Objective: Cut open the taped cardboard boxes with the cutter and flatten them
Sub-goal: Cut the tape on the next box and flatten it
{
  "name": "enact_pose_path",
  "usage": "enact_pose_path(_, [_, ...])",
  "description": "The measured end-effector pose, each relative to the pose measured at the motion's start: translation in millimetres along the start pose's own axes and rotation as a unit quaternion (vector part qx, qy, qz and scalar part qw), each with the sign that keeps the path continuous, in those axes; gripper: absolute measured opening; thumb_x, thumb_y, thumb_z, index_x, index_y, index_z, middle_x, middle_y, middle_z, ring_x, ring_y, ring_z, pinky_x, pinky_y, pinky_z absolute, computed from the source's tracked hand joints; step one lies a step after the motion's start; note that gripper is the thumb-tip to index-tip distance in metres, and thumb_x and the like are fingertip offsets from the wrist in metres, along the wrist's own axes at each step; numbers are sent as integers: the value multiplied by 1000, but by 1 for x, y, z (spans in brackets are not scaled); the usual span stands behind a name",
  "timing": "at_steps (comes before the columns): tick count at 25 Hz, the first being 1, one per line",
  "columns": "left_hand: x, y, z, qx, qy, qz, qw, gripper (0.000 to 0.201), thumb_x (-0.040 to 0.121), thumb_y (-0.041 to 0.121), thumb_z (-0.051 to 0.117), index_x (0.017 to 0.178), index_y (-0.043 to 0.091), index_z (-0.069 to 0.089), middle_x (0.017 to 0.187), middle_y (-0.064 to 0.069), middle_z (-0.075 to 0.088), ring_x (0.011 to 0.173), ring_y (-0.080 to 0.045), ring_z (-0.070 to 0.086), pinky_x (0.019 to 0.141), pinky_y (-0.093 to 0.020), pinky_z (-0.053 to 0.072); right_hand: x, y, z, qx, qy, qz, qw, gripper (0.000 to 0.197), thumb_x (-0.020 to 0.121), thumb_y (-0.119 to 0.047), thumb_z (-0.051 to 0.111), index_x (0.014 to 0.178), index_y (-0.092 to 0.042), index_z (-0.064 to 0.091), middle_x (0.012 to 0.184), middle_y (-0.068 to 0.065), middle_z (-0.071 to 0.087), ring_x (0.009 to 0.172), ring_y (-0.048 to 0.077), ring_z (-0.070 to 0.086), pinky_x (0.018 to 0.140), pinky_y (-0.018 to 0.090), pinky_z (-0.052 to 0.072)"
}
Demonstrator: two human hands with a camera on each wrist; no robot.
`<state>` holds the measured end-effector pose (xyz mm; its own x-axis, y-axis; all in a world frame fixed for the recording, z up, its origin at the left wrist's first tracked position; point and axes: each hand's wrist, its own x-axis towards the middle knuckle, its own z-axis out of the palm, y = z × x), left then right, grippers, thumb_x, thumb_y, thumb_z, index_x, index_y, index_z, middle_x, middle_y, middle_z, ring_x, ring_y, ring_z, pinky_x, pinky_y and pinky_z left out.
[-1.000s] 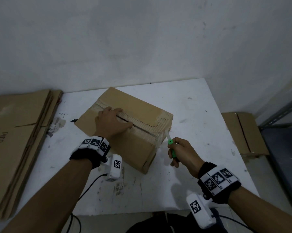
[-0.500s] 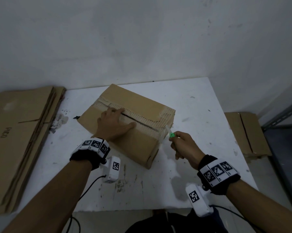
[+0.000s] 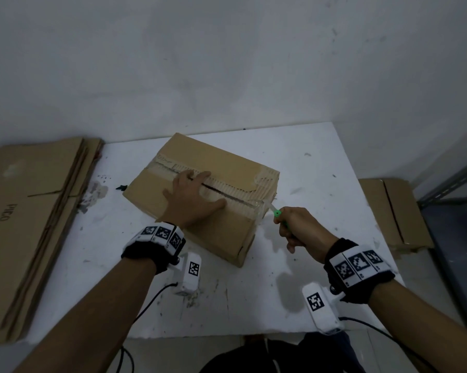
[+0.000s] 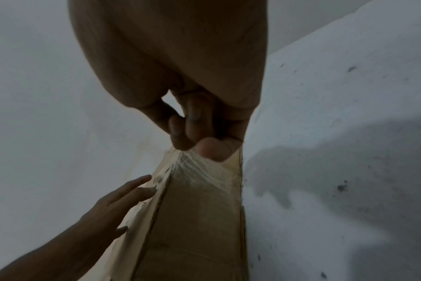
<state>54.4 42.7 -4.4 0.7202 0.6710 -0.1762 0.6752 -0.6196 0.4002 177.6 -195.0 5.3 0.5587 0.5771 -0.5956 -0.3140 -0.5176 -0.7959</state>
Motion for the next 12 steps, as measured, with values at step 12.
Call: enact_pose_path(12, [35, 30, -16, 207, -133, 213, 946, 51, 97, 47, 57, 145, 36, 48, 162, 6, 29, 147, -20, 29, 115, -63, 21, -11, 18, 13, -182, 10, -111, 977, 30, 100, -18, 45, 94, 10, 54, 66, 13, 46, 46, 18, 43, 44, 31, 42])
